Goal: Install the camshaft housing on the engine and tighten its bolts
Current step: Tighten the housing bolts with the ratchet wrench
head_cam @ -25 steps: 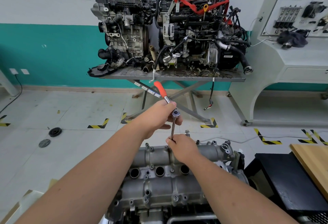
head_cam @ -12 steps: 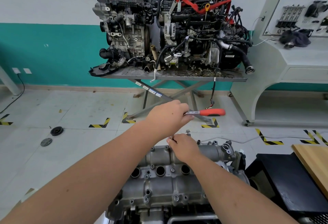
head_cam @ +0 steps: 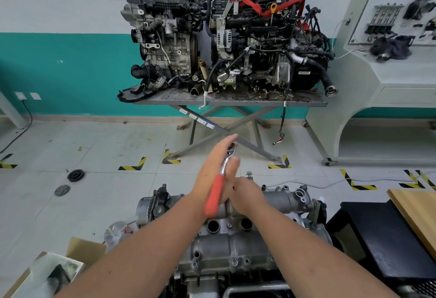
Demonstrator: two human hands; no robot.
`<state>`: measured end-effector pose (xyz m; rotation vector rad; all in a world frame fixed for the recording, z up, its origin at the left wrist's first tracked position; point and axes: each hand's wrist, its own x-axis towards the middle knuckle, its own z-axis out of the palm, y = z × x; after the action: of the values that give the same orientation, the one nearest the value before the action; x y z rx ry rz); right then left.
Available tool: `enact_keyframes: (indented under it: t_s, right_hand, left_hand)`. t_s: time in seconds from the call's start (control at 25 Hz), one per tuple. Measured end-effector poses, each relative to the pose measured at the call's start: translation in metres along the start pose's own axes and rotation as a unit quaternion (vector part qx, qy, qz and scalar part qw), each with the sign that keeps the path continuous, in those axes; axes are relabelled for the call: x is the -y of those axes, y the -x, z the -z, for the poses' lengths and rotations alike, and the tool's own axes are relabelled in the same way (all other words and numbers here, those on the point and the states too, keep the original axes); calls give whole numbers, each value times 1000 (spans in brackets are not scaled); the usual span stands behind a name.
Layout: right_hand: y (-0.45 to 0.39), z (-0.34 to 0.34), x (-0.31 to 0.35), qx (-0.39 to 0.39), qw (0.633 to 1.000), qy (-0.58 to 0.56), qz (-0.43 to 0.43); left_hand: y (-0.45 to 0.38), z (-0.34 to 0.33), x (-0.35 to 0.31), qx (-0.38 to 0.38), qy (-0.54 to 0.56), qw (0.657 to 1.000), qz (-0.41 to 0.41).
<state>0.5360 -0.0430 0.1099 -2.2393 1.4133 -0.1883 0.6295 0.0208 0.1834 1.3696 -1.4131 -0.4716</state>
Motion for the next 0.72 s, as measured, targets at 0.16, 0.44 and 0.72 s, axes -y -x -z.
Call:
enact_keyframes:
  t_s: [0.16,0.44,0.72]
  right_hand:
    - [2,2,0,3,1000,-6,6]
    - [2,1,0,16,1000,-14,-4]
    - [1,0,0,5,1000,-15,9]
  left_hand:
    - [-11,-10,-11,-75,267,933,230]
    - [-20,10,-13,30,253,943,215]
    - [-39,24,-33,54,178,940,287]
